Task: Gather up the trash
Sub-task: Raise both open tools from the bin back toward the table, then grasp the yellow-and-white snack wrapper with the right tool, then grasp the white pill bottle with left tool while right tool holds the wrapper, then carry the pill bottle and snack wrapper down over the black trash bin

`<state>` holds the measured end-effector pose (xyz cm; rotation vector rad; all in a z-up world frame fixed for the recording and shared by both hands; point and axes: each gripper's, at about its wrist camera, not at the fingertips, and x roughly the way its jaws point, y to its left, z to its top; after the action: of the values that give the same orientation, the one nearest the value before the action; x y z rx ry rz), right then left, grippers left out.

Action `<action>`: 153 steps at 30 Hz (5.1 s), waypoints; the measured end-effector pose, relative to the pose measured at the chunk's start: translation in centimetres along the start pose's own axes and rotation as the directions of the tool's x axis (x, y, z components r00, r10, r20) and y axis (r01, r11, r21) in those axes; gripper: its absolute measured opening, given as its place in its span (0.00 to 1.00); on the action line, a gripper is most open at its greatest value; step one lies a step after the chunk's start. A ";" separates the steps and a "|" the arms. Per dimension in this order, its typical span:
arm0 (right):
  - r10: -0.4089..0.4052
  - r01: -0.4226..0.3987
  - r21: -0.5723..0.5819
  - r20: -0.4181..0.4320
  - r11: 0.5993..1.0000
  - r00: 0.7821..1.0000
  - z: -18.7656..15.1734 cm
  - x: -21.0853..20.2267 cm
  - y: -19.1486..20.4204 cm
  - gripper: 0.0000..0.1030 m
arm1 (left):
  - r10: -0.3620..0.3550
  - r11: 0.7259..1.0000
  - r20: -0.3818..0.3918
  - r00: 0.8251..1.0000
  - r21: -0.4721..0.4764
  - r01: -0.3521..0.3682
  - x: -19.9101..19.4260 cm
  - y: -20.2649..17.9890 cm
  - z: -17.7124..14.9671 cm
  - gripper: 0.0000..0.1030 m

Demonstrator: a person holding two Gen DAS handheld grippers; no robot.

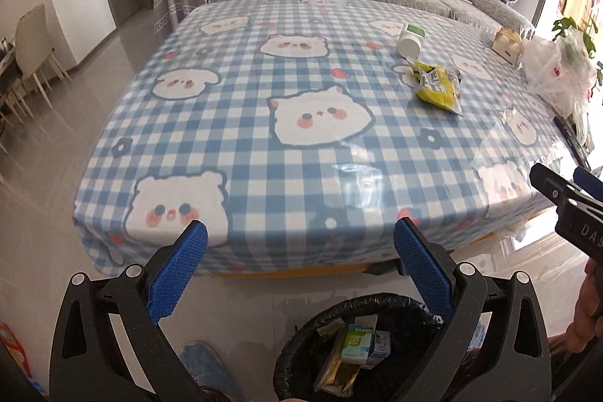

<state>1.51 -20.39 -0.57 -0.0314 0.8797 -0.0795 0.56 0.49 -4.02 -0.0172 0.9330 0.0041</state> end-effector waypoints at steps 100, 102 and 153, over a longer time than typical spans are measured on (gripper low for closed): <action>0.104 -0.085 0.153 -0.125 0.985 0.987 14.4 13.9 -10.3 0.22 | -0.034 0.995 -0.063 0.997 0.092 0.040 20.7 -17.9 24.5 0.87; 0.105 -0.085 0.153 -0.124 0.985 0.987 14.4 13.9 -10.2 0.22 | -0.033 0.995 -0.066 0.997 0.094 0.039 20.9 -18.3 24.6 0.78; 0.177 -0.178 -0.054 -0.039 0.982 0.984 8.3 5.3 -1.2 0.22 | -0.005 0.998 -0.031 0.999 -0.061 0.003 3.9 -2.6 8.5 0.41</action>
<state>11.18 -22.02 0.73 -0.0049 0.9151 0.1123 9.73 -1.98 -2.03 -0.0761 0.9642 0.0288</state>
